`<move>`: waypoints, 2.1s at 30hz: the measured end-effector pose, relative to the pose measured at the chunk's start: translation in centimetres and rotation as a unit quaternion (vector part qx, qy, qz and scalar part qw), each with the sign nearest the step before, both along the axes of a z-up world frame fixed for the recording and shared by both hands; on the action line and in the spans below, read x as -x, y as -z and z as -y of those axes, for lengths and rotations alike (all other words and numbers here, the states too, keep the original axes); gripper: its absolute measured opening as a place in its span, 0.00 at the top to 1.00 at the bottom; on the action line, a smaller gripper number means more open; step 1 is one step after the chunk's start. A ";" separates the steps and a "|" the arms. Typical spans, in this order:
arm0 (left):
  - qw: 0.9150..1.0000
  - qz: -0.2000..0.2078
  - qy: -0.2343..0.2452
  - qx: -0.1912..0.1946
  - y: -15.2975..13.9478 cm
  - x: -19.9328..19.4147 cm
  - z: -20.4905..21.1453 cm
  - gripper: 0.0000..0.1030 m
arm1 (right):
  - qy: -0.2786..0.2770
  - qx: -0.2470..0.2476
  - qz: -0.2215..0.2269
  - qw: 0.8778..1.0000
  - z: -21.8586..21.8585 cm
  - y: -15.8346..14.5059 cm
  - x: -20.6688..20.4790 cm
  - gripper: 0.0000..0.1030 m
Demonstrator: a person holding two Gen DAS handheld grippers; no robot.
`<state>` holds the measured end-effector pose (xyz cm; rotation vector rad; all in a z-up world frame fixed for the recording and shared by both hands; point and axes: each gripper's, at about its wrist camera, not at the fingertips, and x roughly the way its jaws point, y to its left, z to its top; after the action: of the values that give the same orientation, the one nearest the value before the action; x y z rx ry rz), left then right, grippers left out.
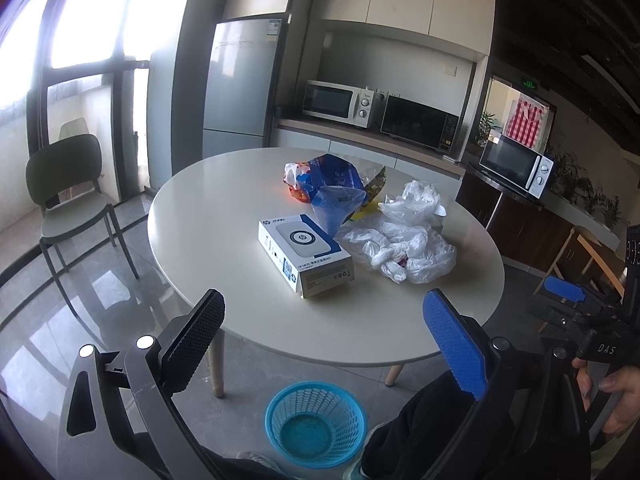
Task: Collect trash
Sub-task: 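Move both tools toward the trash on the white table, then grasp the blue plastic bag with the left tool while the right tool grasps the clear plastic bag, then carry both bags down over the light-blue wastebasket with both tools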
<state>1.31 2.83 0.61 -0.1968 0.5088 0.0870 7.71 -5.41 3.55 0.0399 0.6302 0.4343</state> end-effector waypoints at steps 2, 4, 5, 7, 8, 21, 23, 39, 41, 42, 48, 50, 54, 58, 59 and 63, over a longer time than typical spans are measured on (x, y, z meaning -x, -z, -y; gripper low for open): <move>1.000 0.001 -0.003 0.000 -0.3 -0.9 -0.4 0.06 | 0.002 -0.003 0.001 1.000 0.0 -0.3 -0.8 0.08; 1.000 0.001 -0.003 0.002 -0.5 -1.9 -0.8 0.06 | 0.003 -0.009 0.001 1.000 -0.1 -0.6 -1.8 0.09; 1.000 0.000 -0.001 0.002 -0.6 -2.5 -0.9 0.06 | 0.004 -0.011 0.001 1.000 -0.1 -0.7 -2.3 0.09; 1.000 0.000 -0.001 0.000 -0.7 -3.5 -1.1 0.06 | 0.006 -0.012 0.001 1.000 -0.2 -0.9 -3.4 0.09; 1.000 0.000 -0.001 0.000 -0.7 -4.1 -1.2 0.06 | 0.008 -0.012 0.000 1.000 -0.3 -0.9 -4.0 0.09; 1.000 -0.015 0.007 0.021 -0.1 -12.5 -3.0 0.07 | 0.011 0.006 -0.018 1.000 -1.8 -1.0 -11.9 0.09; 0.999 -0.019 0.007 0.025 -0.2 -13.7 -3.2 0.08 | 0.010 0.005 -0.018 1.000 -2.0 -1.2 -13.1 0.09; 0.995 -0.070 0.011 0.066 1.5 -21.8 -5.0 0.17 | -0.002 0.026 -0.068 0.997 -5.3 0.6 -21.3 0.20; 0.994 -0.081 0.018 0.076 2.0 -22.8 -5.1 0.17 | -0.003 0.027 -0.079 0.997 -5.5 1.1 -22.0 0.29; 0.993 -0.087 0.022 0.079 2.4 -23.1 -5.0 0.22 | -0.004 0.026 -0.086 0.996 -5.6 1.4 -22.2 0.32; 0.989 -0.097 0.054 0.093 3.4 -24.0 -4.3 0.73 | -0.009 0.029 -0.101 0.994 -5.7 2.6 -22.1 0.63; 0.991 -0.082 0.059 0.092 3.0 -23.6 -3.9 0.88 | -0.008 0.033 -0.092 0.995 -5.8 2.5 -21.8 0.71; 0.993 -0.056 0.060 0.085 2.0 -22.7 -3.3 0.96 | 0.001 0.026 -0.070 0.997 -5.4 1.9 -21.4 0.75; 0.995 -0.034 0.060 0.076 0.3 -21.6 -3.0 0.97 | 0.006 0.012 -0.053 0.999 -4.5 0.6 -20.5 0.76; 0.995 -0.028 0.059 0.073 -0.2 -21.1 -2.9 0.97 | 0.005 0.009 -0.047 0.999 -4.4 0.2 -20.1 0.76; 0.996 -0.012 0.055 0.064 -1.9 -18.8 -2.5 0.97 | -0.004 0.002 -0.029 1.000 -3.9 -1.2 -17.7 0.76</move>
<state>20.06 5.28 2.54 -0.2923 0.5480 -0.0502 25.45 -1.47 4.79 0.0471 0.6886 0.4404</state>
